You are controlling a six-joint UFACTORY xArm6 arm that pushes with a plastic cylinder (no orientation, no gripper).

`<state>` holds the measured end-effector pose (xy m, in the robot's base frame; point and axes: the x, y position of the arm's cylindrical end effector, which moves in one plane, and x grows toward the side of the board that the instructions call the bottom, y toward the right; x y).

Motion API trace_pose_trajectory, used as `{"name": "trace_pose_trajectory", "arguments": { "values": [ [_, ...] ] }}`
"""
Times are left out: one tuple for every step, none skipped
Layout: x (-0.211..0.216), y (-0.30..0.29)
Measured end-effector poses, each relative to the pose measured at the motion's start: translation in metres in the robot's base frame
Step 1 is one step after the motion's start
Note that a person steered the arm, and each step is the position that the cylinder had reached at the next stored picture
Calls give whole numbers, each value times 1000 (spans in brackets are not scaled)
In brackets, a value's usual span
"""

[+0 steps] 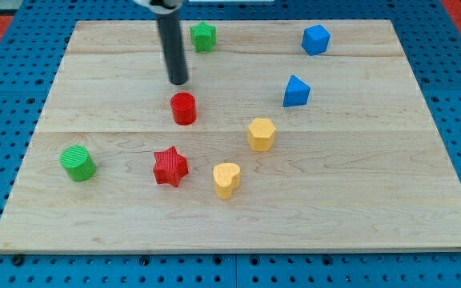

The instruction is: Slide green star towards red circle

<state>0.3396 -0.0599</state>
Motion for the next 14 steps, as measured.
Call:
{"name": "trace_pose_trajectory", "arguments": {
  "values": [
    [19,43],
    [53,28],
    [62,-5],
    [12,-6],
    [-3,-70],
    [-31,-116],
    [-111,-77],
    [-147,-44],
    [-147,5],
    [-147,42],
    [-114,50],
    [-71,45],
    [-138,79],
    [-142,37]
  ]
}}
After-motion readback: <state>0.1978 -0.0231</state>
